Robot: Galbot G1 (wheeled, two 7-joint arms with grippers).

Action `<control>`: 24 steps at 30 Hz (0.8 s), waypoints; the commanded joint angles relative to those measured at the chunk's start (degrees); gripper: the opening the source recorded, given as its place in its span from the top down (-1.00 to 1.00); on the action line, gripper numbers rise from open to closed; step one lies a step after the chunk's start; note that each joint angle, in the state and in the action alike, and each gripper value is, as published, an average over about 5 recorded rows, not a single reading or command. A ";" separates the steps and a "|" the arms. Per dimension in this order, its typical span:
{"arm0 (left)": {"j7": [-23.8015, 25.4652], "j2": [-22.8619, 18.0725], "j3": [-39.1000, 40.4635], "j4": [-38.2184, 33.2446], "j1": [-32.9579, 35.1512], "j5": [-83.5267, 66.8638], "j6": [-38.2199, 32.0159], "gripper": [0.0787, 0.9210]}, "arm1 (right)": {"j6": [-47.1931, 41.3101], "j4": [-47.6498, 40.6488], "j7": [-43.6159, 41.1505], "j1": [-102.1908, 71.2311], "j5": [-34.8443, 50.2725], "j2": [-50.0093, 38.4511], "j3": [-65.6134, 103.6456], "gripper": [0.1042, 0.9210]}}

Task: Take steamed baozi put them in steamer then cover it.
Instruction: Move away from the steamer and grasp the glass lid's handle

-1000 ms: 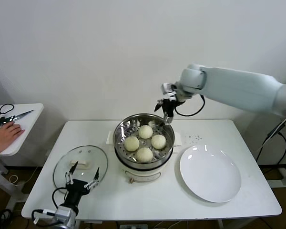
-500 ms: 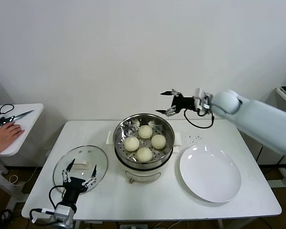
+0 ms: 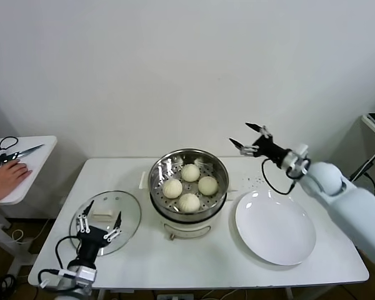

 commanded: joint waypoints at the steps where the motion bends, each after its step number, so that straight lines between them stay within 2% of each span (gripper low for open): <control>1: 1.45 0.96 -0.82 1.03 -1.30 36.38 -1.64 -0.77 | -1.68 6.45 5.15 -29.59 -5.82 5.47 27.45 -0.76; 5: 2.97 2.01 -0.56 3.67 -2.33 49.16 -1.50 -0.77 | -3.04 8.64 5.39 -34.27 -5.95 8.20 31.97 -0.76; 9: 2.07 2.40 -0.04 7.67 -4.33 56.28 -0.35 -0.77 | -3.53 9.88 5.41 -37.55 -5.94 10.11 35.13 -0.76; 16: -1.49 2.19 0.34 17.37 -9.63 60.94 -0.92 -0.77 | -3.32 9.74 4.68 -42.22 -6.41 12.68 39.31 -0.76; 24: -3.42 2.01 -0.20 25.73 -15.07 61.91 -1.25 -0.77 | -2.17 8.93 4.12 -45.01 -8.10 14.48 40.82 -0.76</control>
